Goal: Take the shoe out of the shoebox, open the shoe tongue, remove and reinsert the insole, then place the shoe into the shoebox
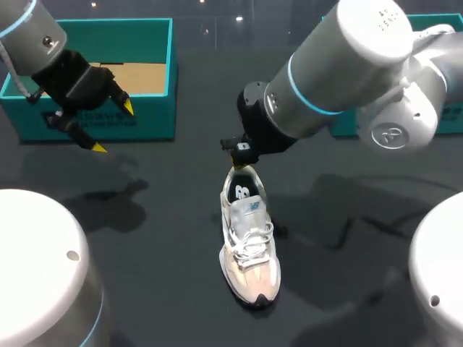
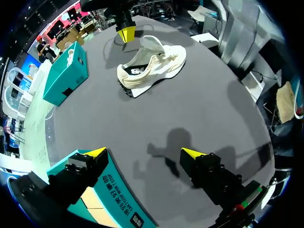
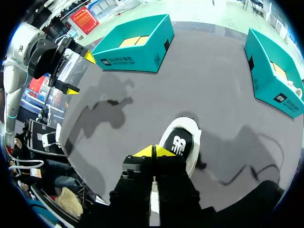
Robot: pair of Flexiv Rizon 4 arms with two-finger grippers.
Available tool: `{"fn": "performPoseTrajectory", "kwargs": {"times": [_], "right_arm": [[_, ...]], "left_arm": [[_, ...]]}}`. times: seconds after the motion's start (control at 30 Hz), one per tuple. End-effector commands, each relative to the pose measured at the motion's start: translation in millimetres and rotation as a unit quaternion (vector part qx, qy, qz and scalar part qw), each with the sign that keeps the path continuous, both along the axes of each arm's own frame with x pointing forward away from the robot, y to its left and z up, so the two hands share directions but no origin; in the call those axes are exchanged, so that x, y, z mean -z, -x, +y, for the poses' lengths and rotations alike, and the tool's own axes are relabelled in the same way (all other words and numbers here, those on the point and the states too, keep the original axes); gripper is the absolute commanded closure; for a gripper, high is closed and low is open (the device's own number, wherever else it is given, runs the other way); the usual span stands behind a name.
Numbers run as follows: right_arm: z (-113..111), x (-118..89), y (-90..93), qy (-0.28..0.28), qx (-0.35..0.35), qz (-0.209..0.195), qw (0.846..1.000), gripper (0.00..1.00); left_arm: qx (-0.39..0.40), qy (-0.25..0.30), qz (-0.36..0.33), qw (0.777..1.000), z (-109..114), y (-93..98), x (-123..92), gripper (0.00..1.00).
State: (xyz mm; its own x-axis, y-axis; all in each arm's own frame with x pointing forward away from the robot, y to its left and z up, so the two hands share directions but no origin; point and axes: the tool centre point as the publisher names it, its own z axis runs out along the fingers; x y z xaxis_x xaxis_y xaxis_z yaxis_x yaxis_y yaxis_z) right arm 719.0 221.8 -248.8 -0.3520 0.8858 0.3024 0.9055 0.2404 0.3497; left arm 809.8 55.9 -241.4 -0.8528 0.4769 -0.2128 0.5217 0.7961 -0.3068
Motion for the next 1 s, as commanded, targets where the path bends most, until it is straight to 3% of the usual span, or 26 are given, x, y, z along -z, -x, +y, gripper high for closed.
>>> {"fn": "performPoseTrajectory", "kwargs": {"times": [0.03,0.43,0.7,0.87,1.0], "right_arm": [[22,12,7.4,0.167,0.076,-0.052,0.982,1.0],[22,12,7.4,0.167,0.076,-0.052,0.982,1.0],[8,36,5.6,0.166,0.094,-0.075,0.979,1.0],[3,55,0.2,0.149,0.104,-0.065,0.981,1.0],[2,56,-0.2,0.149,0.107,-0.061,0.981,1.0]], "left_arm": [[0.032,0.004,0.005,0.999,14,-6.9,-4,0.0],[0.045,-0.004,0.0,0.999,19,-7.3,-6,0.0],[0.045,-0.004,0.0,0.999,19,-7.3,-6,0.0],[0.045,-0.004,0.0,0.999,19,-7.3,-6,0.0],[0.045,-0.004,0.0,0.999,19,-7.3,-6,0.0]]}}
